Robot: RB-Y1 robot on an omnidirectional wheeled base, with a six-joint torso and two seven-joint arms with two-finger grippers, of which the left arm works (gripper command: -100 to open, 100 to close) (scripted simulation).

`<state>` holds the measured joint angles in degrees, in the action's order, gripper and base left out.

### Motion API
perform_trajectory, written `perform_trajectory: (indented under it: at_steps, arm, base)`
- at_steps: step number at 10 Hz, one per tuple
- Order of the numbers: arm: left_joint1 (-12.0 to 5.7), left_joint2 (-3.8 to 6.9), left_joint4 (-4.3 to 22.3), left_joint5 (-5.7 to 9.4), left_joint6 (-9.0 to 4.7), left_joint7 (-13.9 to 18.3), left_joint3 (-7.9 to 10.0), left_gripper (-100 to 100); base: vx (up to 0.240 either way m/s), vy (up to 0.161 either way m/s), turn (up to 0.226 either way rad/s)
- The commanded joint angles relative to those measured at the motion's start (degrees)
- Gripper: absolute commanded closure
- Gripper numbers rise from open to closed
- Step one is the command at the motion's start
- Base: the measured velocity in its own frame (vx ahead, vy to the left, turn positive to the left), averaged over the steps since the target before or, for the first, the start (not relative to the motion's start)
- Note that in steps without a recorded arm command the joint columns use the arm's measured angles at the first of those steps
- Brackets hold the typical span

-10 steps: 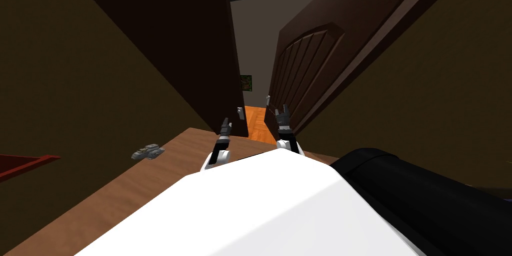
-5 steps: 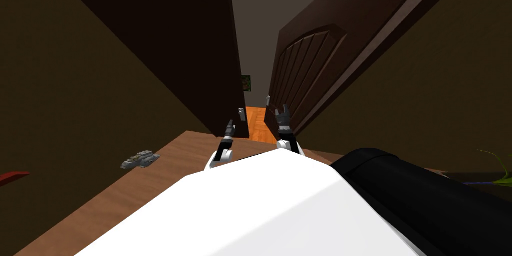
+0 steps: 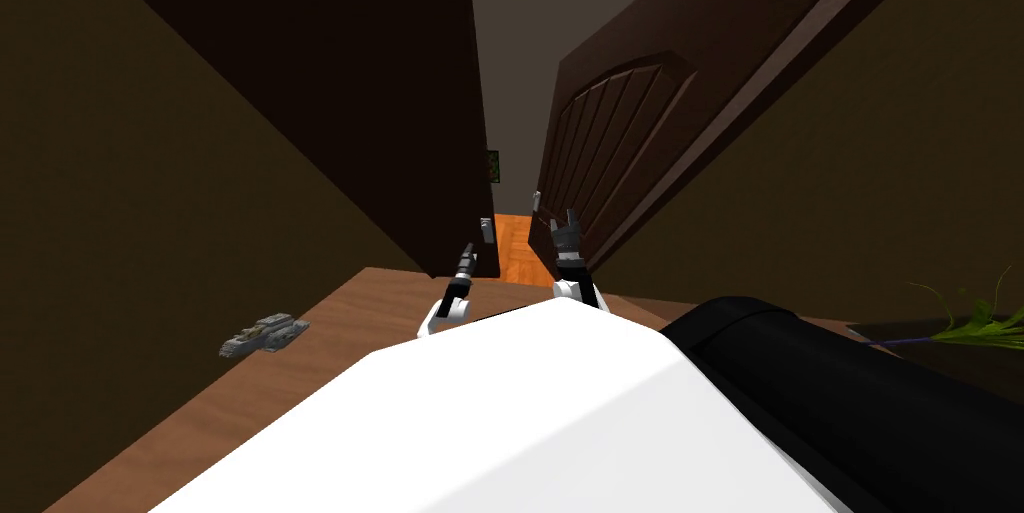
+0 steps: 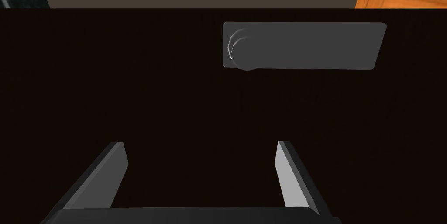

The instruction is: Push the door open

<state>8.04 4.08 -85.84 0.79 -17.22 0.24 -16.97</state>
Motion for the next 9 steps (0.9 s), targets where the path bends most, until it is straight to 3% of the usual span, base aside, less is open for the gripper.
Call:
perform_trajectory:
  at_steps: [1,5,6,9]
  arm:
    - [-0.81,0.13,1.7,0.03,0.66,0.5,-0.53,-100]
    - [-2.46,-0.15,5.2,-0.05,1.61,1.2,-1.56,-100]
    - [-2.09,-0.24,4.3,-0.10,1.72,1.0,-1.44,-100]
    - [-2.96,-0.18,5.5,-0.07,1.58,0.9,-0.88,-100]
  base:
    - [0.037,0.111,-0.080]
    - [0.031,0.093,-0.061]
    - [0.005,0.034,-0.015]
    - [0.150,-0.035,-0.021]
